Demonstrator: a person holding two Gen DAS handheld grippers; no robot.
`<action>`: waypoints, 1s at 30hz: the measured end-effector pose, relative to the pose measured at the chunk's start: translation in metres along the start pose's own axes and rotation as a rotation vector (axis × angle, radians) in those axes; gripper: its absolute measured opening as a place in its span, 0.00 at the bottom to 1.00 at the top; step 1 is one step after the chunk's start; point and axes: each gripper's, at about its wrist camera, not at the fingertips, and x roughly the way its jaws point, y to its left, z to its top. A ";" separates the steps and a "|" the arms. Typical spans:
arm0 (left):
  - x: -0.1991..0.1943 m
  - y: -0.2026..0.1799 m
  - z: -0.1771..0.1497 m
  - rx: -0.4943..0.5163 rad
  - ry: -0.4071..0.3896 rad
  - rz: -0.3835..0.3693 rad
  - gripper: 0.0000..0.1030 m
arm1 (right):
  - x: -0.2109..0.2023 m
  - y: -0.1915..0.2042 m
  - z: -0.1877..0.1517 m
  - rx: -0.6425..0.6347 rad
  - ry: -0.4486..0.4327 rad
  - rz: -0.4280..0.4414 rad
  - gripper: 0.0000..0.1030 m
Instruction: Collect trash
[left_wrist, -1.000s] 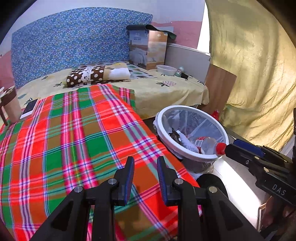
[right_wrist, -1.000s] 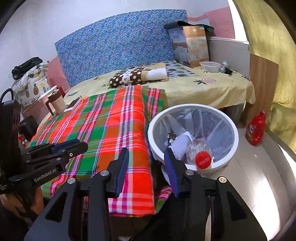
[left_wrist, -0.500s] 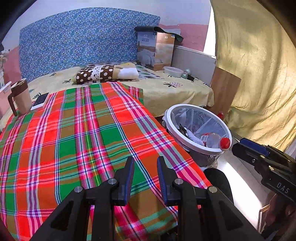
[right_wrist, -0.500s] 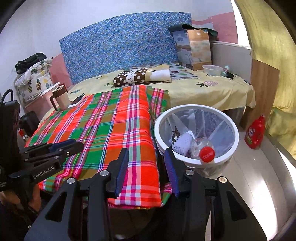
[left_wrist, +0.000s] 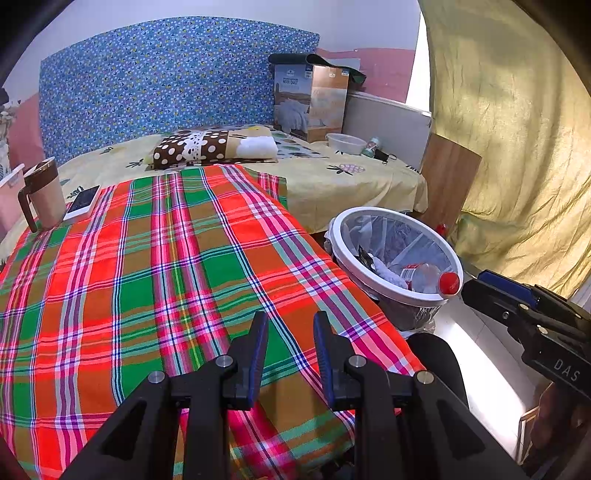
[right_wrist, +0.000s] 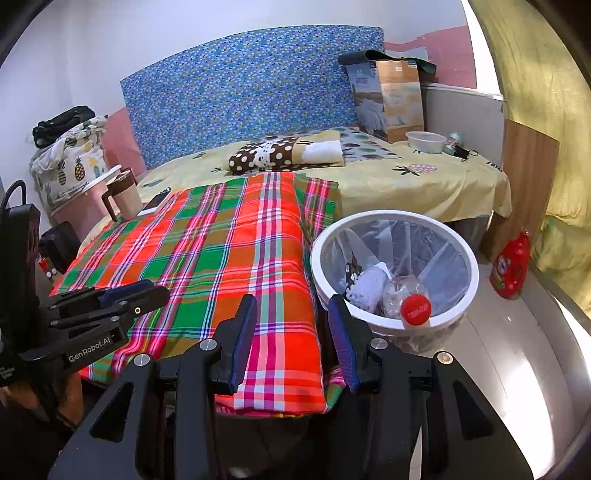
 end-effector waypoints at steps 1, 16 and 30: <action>0.000 0.000 0.000 0.001 0.000 0.001 0.24 | 0.000 0.001 -0.001 0.000 0.000 0.000 0.41; -0.001 0.001 -0.001 0.001 -0.001 0.010 0.24 | 0.000 0.002 -0.001 -0.001 -0.001 0.000 0.41; -0.003 0.004 0.000 -0.001 -0.002 0.016 0.24 | 0.002 0.006 0.000 -0.007 0.006 0.010 0.41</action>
